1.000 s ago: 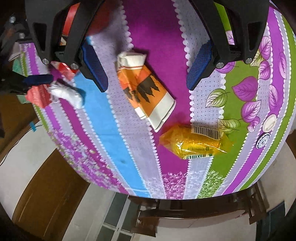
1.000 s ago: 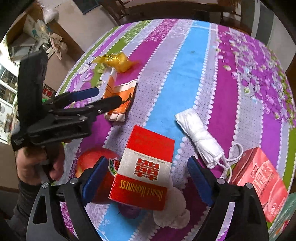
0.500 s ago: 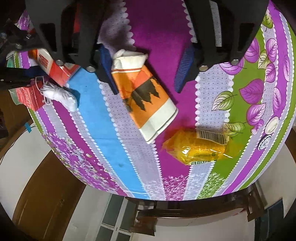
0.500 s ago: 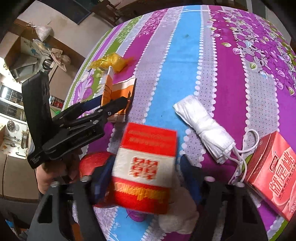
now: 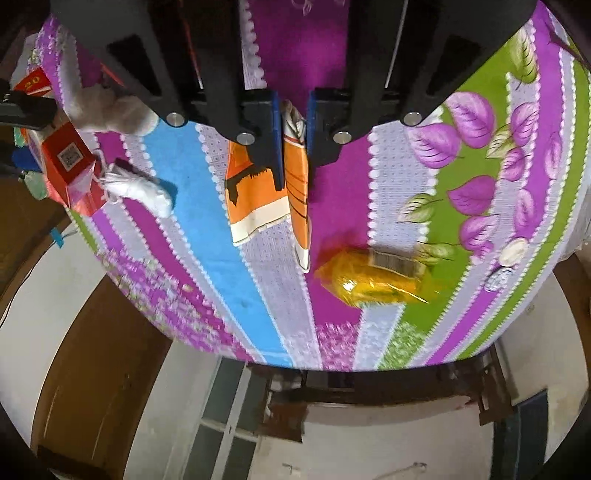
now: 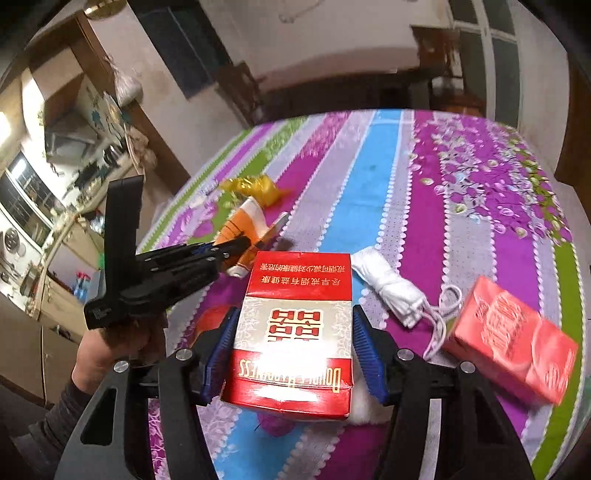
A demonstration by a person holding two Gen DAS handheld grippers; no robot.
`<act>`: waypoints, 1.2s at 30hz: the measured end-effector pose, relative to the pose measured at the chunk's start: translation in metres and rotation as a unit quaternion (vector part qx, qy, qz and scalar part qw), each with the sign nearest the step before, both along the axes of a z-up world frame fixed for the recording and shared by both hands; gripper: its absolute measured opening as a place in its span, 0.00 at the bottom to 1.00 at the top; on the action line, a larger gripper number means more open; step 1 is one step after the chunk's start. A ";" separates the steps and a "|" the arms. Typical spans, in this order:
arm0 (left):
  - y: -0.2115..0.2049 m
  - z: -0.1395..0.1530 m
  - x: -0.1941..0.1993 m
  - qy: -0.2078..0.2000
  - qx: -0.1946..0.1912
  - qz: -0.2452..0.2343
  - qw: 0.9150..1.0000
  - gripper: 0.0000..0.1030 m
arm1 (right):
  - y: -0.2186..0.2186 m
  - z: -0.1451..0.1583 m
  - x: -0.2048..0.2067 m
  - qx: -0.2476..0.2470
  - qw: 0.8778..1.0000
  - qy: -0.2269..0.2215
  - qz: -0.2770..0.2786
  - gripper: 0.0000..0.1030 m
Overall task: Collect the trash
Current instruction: 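Grasp the orange-printed paper cup with the left tool while the right tool grasps the red cigarette box, then lift the paper cup and cigarette box and carry them over the green bin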
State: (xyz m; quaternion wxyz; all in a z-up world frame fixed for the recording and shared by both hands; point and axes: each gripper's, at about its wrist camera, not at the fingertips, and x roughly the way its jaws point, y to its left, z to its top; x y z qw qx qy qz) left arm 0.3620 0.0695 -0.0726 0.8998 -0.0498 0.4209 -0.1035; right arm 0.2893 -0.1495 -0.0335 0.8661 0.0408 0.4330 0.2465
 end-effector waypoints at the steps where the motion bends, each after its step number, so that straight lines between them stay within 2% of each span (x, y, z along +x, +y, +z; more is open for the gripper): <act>1: 0.002 0.003 -0.004 -0.005 -0.002 0.001 1.000 0.08 | 0.000 0.002 -0.008 -0.005 1.000 -0.016 -0.003 0.59; 6: 0.009 0.026 -0.038 -0.046 -0.024 0.007 0.999 0.08 | 0.007 0.015 -0.052 -0.024 0.995 -0.090 -0.029 0.59; 12: -0.011 0.059 -0.091 -0.116 -0.020 0.006 0.993 0.08 | 0.009 0.028 -0.096 -0.037 0.982 -0.169 -0.069 0.58; 17: -0.039 0.076 -0.132 -0.164 -0.019 0.000 0.986 0.08 | -0.004 0.048 -0.133 -0.045 0.966 -0.229 -0.109 0.58; 20: -0.055 0.081 -0.151 -0.188 -0.016 0.002 0.982 0.08 | -0.013 0.059 -0.161 -0.060 0.952 -0.265 -0.138 0.58; 25: -0.082 0.088 -0.175 -0.219 -0.011 0.002 0.976 0.08 | -0.025 0.067 -0.193 -0.073 0.940 -0.290 -0.162 0.58; 30: -0.103 0.092 -0.187 -0.225 -0.011 -0.014 0.974 0.08 | -0.044 0.069 -0.212 -0.060 0.942 -0.281 -0.173 0.58; 36: -0.126 0.097 -0.189 -0.232 -0.015 -0.031 0.972 0.08 | -0.064 0.079 -0.230 -0.060 0.937 -0.286 -0.191 0.58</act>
